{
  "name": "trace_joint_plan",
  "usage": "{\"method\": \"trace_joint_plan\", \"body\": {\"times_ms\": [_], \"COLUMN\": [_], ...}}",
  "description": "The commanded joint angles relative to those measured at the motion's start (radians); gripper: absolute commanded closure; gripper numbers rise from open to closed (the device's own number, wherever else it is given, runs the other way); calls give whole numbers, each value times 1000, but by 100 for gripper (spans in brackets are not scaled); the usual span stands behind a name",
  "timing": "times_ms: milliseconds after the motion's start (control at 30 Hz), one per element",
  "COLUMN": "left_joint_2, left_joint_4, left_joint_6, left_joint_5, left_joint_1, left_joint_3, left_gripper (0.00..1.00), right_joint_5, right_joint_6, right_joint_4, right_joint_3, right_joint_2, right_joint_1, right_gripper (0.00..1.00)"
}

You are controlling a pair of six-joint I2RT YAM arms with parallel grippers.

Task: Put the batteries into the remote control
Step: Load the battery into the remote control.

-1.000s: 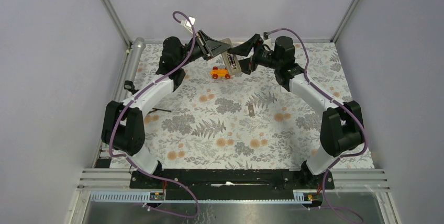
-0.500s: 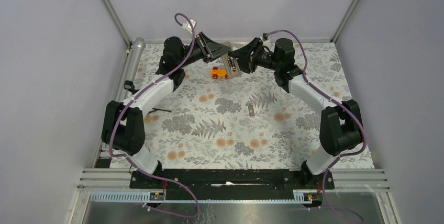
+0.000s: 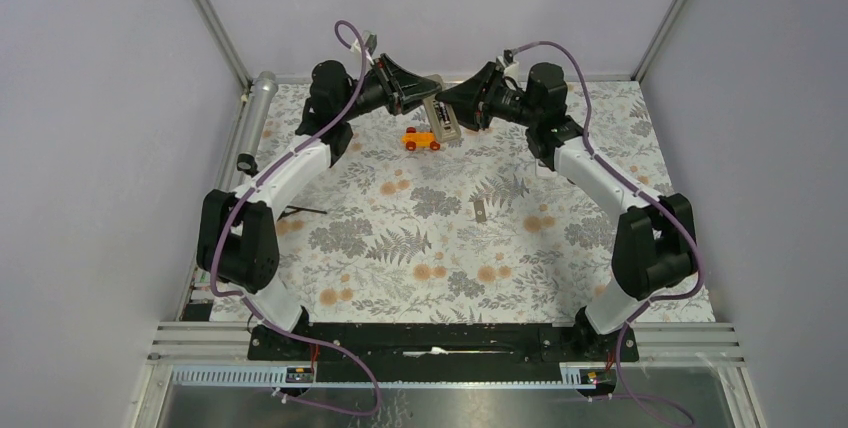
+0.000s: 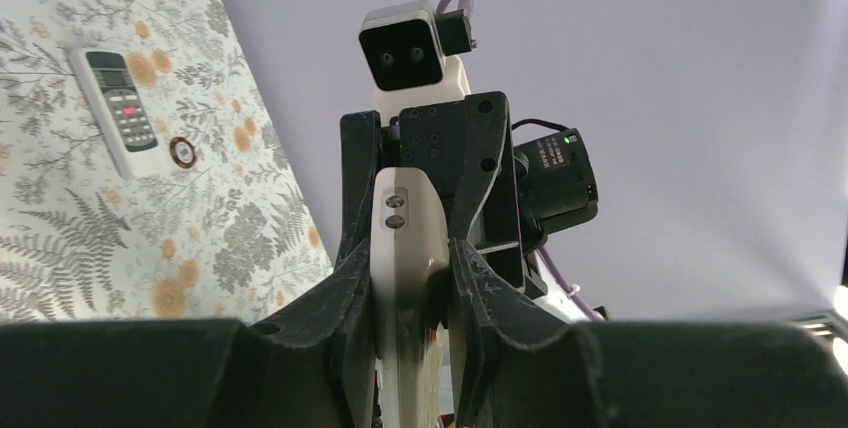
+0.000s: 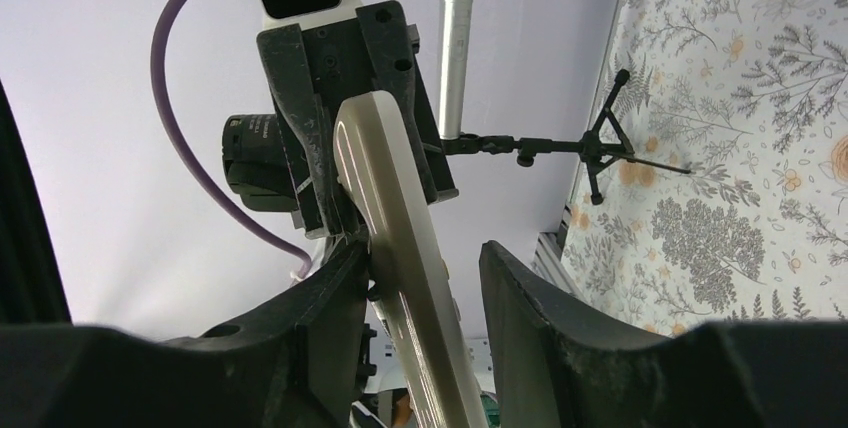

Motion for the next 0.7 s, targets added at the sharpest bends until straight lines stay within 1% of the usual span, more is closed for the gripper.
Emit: {"method": "trace_joint_plan", "body": {"times_ms": [0, 233, 400, 533, 600, 667], "left_joint_2": [-32, -44, -39, -30, -29, -31], "left_joint_4": [189, 200, 265, 326, 332, 309], "left_joint_6": [-146, -219, -316, -389, -387, -351], "left_joint_5": [9, 12, 10, 8, 11, 16], "left_joint_1": [7, 25, 39, 44, 44, 44], "left_joint_3": [131, 135, 123, 114, 115, 117], "left_gripper": [100, 100, 100, 100, 100, 100], "right_joint_5": [-17, 28, 42, 49, 42, 37], "right_joint_6": [-139, -255, -348, -417, -418, -402], "right_joint_4": [-177, -247, -211, -240, -239, -232], "right_joint_3": [19, 41, 11, 2, 6, 22], "right_joint_2": [-10, -17, -41, -44, -41, -42], "right_joint_1": [12, 17, 23, 23, 23, 23], "right_gripper": [50, 53, 53, 53, 53, 50]}}
